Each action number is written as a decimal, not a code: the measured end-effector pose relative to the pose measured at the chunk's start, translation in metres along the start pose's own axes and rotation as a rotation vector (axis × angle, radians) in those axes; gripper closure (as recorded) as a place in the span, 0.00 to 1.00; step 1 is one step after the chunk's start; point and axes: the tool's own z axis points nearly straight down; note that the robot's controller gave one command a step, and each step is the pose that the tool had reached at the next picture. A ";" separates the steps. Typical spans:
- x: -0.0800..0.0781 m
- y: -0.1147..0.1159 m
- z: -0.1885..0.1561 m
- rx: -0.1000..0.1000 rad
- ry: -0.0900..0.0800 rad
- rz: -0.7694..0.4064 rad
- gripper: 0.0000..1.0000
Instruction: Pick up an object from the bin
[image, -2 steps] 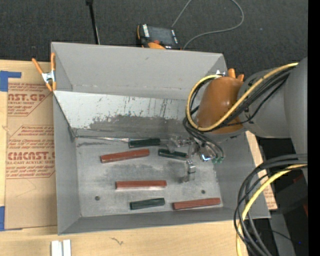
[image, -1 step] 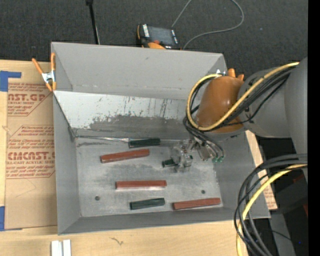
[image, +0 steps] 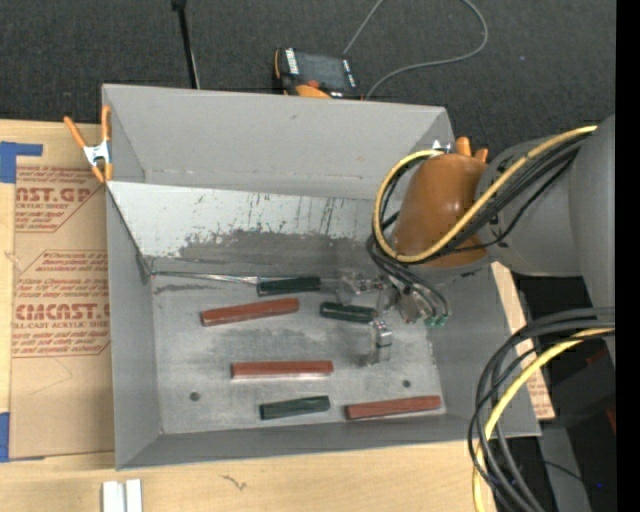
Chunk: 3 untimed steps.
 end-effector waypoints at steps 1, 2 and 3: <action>-0.001 0.000 -0.002 0.001 -0.005 0.000 1.00; 0.017 0.036 -0.158 0.001 -0.008 0.055 1.00; 0.018 0.035 -0.153 0.000 -0.001 0.055 0.00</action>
Offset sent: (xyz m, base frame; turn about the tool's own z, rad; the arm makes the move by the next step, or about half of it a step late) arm 0.0000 0.0000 0.0000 0.0000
